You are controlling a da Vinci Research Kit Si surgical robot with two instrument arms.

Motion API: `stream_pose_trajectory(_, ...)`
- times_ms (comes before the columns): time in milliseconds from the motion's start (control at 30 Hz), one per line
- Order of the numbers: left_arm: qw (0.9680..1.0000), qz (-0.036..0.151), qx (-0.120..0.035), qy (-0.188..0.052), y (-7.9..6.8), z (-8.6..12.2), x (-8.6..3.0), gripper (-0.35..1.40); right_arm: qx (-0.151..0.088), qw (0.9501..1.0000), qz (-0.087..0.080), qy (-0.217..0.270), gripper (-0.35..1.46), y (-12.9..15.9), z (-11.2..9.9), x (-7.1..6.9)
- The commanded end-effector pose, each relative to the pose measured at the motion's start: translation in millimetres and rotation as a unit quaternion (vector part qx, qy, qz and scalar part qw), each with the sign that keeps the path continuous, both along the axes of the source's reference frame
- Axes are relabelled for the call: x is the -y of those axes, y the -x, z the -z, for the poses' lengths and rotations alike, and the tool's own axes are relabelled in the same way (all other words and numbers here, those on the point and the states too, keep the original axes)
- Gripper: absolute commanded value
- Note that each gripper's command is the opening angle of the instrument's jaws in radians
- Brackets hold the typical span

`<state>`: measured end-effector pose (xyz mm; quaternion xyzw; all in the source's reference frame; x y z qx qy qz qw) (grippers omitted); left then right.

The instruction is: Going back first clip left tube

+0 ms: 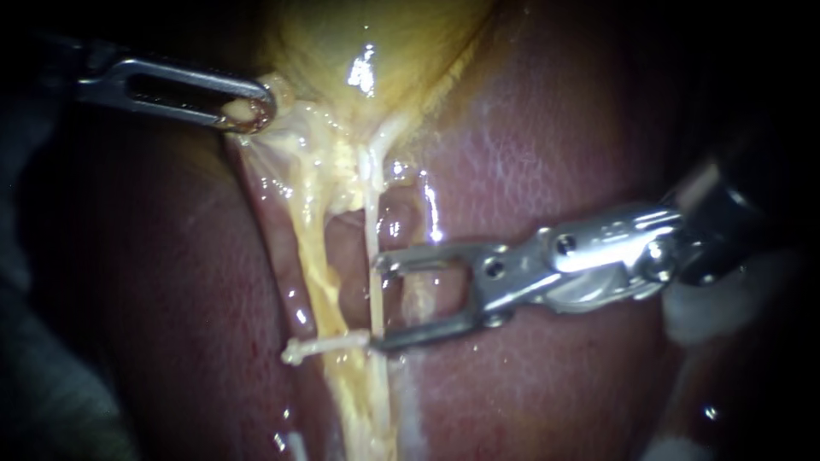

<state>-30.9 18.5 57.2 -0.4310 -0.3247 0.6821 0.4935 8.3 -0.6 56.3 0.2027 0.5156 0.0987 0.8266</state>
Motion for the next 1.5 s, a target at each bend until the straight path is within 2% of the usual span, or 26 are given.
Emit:
stream_pose_trajectory(33, 1.0, 0.0, 0.0, 0.0, 0.0, 0.0, 0.0, -0.35, 0.001, 1.0, -0.004, 0.003, 0.5, 0.8, 0.5, -0.2)
stream_pose_trajectory(200, 1.0, 0.0, 0.0, 0.0, -0.1, 0.0, 0.0, -0.35, 0.012, 0.9995, -0.021, 0.02, 0.5, 4.8, 2.4, -1.1)
stream_pose_trajectory(400, 1.0, 0.0, 0.0, 0.0, -0.1, 0.0, 0.0, -0.35, 0.015, 0.9994, -0.022, 0.021, 0.5, 7.1, 2.9, -1.6)
stream_pose_trajectory(567, 1.0, 0.0, 0.0, 0.001, 0.0, -0.3, 0.1, -0.35, 0.015, 0.9995, -0.021, 0.021, 0.5, 7.4, 2.8, -1.5)
stream_pose_trajectory(700, 1.0, 0.001, -0.002, 0.004, 0.7, -1.3, 0.6, -0.35, 0.015, 0.9995, -0.021, 0.021, 0.5, 7.4, 2.9, -1.5)
stream_pose_trajectory(1100, 0.9999, -0.007, 0.004, 0.009, 4.8, -6.0, 1.5, -0.35, 0.014, 0.9995, -0.019, 0.02, 0.5, 7.5, 2.8, -1.4)
stream_pose_trajectory(1233, 0.9999, -0.01, 0.001, 0.01, 5.2, -6.8, 1.6, -0.35, 0.014, 0.9995, -0.019, 0.02, 0.5, 7.5, 2.8, -1.4)
stream_pose_trajectory(1500, 0.9999, -0.01, 0.002, 0.009, 5.2, -6.7, 1.5, -0.35, 0.014, 0.9995, -0.019, 0.02, 0.5, 7.5, 2.8, -1.4)
